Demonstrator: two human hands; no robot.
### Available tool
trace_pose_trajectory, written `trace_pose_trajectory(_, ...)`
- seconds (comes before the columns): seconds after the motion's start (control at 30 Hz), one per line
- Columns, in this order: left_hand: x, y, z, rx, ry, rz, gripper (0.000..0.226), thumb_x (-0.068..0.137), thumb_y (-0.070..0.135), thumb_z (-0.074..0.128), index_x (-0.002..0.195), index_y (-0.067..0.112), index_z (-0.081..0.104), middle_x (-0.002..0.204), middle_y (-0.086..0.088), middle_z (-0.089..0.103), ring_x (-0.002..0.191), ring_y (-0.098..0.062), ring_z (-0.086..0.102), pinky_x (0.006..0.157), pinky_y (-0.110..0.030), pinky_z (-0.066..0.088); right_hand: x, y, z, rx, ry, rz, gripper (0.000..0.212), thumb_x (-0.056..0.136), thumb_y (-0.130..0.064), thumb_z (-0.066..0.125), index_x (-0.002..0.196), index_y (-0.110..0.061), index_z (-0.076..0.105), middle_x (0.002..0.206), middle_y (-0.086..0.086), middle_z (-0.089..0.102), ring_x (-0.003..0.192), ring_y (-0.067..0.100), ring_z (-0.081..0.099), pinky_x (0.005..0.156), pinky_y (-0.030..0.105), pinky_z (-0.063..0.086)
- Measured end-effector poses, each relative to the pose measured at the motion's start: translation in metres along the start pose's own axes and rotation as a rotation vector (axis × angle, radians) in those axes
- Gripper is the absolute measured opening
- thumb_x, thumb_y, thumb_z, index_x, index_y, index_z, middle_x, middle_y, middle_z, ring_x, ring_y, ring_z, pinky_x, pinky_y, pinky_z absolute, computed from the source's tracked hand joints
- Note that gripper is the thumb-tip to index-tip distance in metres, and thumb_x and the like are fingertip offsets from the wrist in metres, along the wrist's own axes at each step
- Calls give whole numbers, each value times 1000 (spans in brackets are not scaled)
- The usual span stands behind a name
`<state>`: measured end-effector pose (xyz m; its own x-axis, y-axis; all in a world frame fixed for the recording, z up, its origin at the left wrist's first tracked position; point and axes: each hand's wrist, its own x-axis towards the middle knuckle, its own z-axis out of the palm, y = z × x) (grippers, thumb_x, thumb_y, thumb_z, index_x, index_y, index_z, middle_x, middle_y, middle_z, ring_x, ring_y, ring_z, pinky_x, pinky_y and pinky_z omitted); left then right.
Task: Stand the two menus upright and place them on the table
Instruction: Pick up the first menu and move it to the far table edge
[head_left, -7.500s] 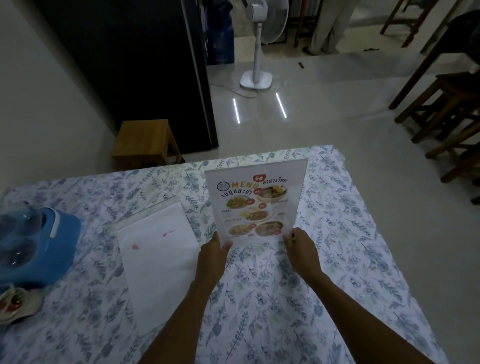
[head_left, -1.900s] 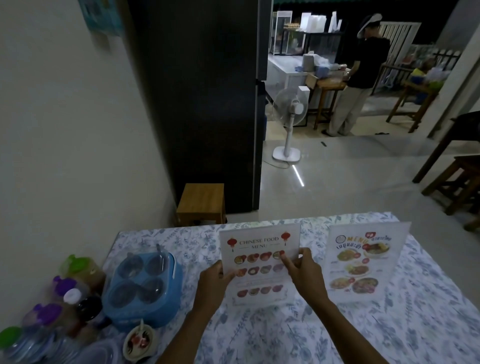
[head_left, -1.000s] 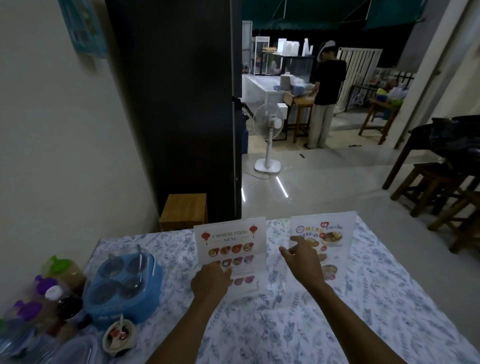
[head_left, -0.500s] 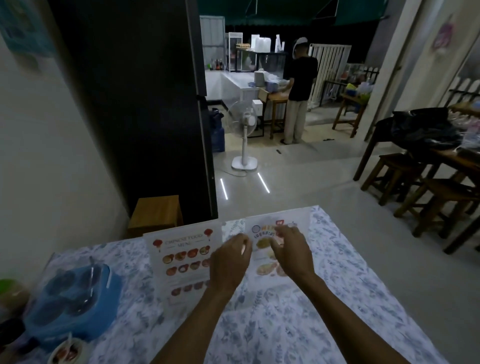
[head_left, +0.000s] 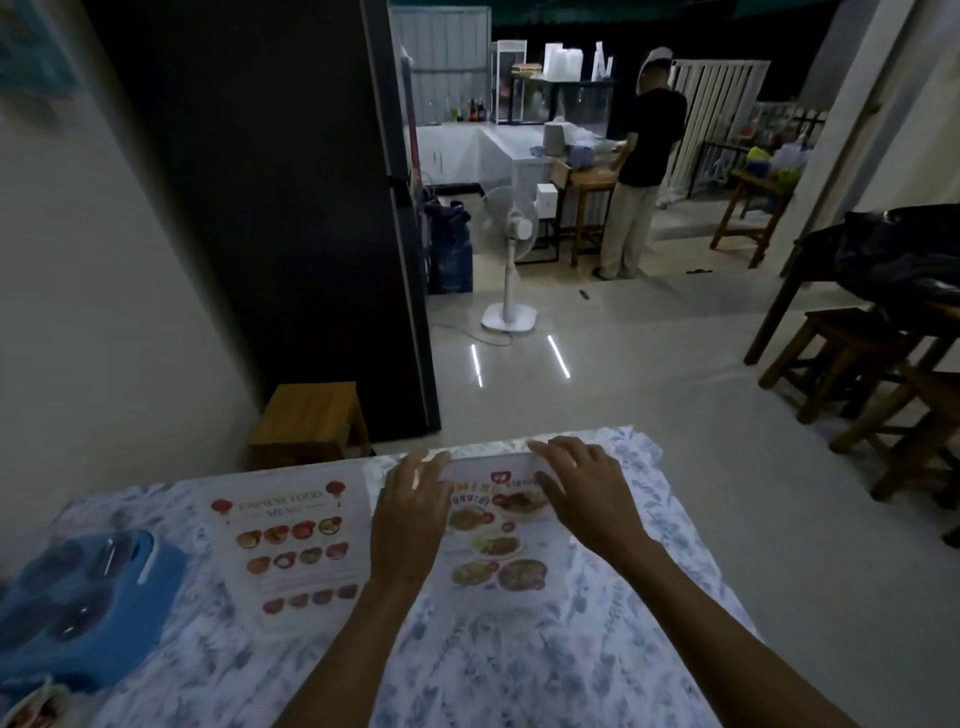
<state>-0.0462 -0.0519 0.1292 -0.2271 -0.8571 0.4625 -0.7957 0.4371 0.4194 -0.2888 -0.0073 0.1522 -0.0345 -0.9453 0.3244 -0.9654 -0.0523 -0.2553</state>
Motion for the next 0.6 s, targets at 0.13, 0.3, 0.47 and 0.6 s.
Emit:
trace_pose_trajectory(0.13,-7,14,5,-392,-13,-285,46,100,35,51,144,37,37,137,-2,54,118,-19,57,94,-31,49,-4,22,11,362,-41,84,38,102,-40,50,139,-32,47,125,-1,63,108,20,63,84,36,57)
trace_pose_trajectory(0.3,-27,6,23,-388,-16,-432,50,95,41,56,137,23,37,105,-9,68,90,-24,68,64,-27,52,-13,25,24,589,-9,157,48,101,-48,51,145,-47,34,118,-5,72,95,10,71,77,30,62)
trace_pose_trajectory(0.47,-58,-8,52,-305,-110,-495,20,95,43,51,95,24,45,83,2,61,74,-18,65,56,-30,50,-22,29,44,738,29,287,78,96,-42,63,156,-39,12,86,-9,70,71,8,69,60,22,58)
trace_pose_trajectory(0.6,-67,-10,67,-257,-132,-553,19,96,32,58,102,17,48,91,-5,63,79,-23,64,61,-30,49,-36,40,70,764,-28,352,36,95,-41,63,127,-26,52,98,-4,75,84,9,72,68,35,63)
